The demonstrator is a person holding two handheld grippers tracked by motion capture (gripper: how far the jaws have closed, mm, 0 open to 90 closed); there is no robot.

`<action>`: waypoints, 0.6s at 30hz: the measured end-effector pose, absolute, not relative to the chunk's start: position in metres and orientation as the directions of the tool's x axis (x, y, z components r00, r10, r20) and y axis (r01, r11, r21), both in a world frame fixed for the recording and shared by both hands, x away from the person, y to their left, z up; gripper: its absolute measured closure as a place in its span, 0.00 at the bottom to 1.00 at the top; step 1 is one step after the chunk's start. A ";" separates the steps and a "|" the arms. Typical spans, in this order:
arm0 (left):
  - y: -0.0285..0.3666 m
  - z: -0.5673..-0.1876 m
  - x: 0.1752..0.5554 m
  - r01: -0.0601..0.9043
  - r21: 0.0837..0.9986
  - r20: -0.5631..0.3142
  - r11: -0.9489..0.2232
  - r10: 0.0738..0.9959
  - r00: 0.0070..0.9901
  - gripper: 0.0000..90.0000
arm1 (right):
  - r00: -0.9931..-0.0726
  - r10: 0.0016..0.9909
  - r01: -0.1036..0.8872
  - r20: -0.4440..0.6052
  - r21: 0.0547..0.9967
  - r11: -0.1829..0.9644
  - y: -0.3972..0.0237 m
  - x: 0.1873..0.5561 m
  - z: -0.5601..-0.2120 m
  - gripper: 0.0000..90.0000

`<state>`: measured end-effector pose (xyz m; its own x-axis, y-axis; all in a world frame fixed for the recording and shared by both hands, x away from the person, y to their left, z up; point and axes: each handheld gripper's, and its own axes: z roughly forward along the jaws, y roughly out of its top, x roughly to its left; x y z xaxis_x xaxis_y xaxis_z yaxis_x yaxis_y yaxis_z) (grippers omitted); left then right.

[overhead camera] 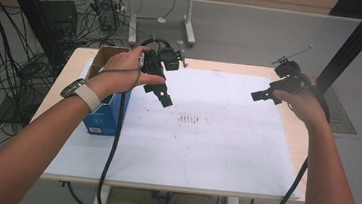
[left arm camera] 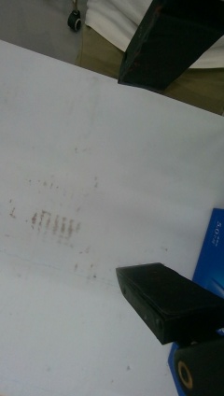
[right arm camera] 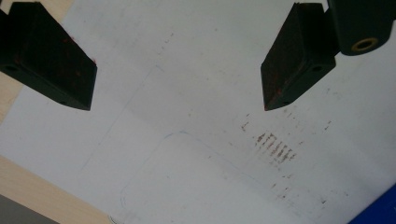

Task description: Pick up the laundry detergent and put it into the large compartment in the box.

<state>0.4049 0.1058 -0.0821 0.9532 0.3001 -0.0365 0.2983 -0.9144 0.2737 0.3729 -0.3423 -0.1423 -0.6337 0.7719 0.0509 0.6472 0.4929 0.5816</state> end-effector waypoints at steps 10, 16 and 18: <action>0.099 -0.087 0.402 0.274 0.265 -0.037 -0.924 0.274 0.961 0.09 | -0.627 0.777 0.650 0.051 0.584 0.486 -0.345 0.369 -0.142 0.12; 0.096 -0.089 0.402 0.271 0.256 -0.040 -0.928 0.270 0.962 0.09 | -0.627 0.777 0.651 0.052 0.584 0.486 -0.345 0.369 -0.142 0.12; 0.095 -0.090 0.402 0.271 0.253 -0.041 -0.929 0.270 0.962 0.09 | -0.628 0.777 0.650 0.053 0.584 0.486 -0.345 0.369 -0.142 0.12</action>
